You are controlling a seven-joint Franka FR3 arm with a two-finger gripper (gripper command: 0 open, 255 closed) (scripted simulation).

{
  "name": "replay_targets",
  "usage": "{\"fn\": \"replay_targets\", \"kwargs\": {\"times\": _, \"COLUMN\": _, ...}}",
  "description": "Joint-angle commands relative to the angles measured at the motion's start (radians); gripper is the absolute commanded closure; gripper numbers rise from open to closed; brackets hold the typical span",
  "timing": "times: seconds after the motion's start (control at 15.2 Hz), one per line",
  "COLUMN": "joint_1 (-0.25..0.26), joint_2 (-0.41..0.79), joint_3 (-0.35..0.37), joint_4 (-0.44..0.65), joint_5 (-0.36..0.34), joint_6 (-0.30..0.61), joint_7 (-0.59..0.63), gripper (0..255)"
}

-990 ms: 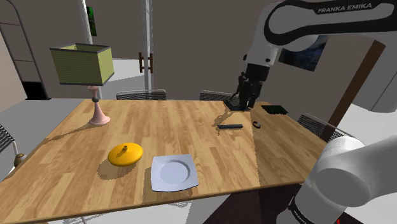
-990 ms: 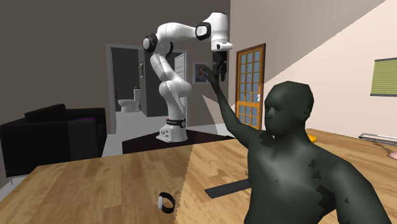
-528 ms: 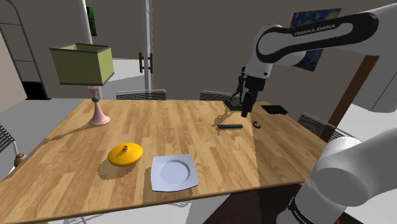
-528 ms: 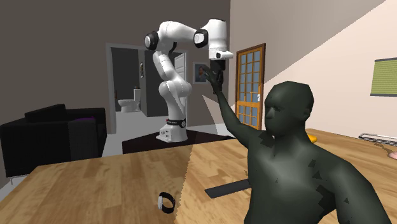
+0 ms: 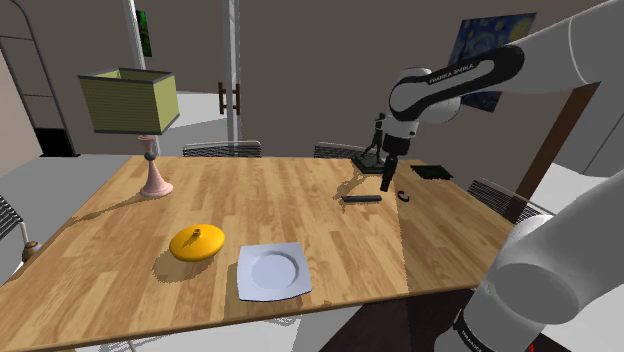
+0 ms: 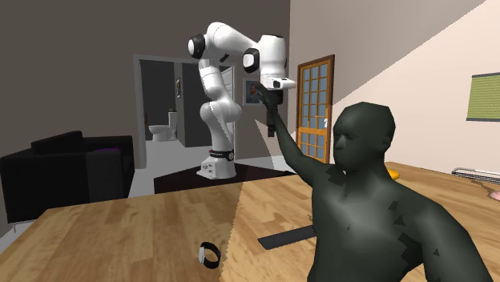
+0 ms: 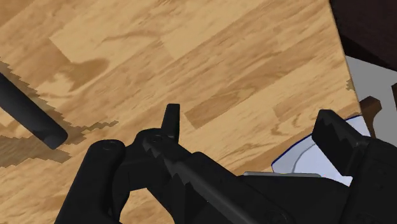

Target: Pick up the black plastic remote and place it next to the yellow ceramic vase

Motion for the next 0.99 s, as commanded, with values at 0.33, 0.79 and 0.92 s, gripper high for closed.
{"fn": "replay_targets", "kwargs": {"times": 0.33, "joint_1": 0.018, "joint_2": 0.271, "joint_3": -0.103, "joint_4": 0.122, "joint_5": 0.054, "joint_6": 0.146, "joint_7": -0.279, "gripper": 0}}
{"fn": "replay_targets", "kwargs": {"times": 0.79, "joint_1": -0.016, "joint_2": 0.572, "joint_3": -0.125, "joint_4": 0.315, "joint_5": 0.201, "joint_6": 0.23, "joint_7": -0.571, "gripper": 0}}
{"fn": "replay_targets", "kwargs": {"times": 0.92, "joint_1": -0.041, "joint_2": 0.656, "joint_3": -0.112, "joint_4": 0.383, "joint_5": 0.241, "joint_6": 0.241, "joint_7": -0.644, "gripper": 0}}
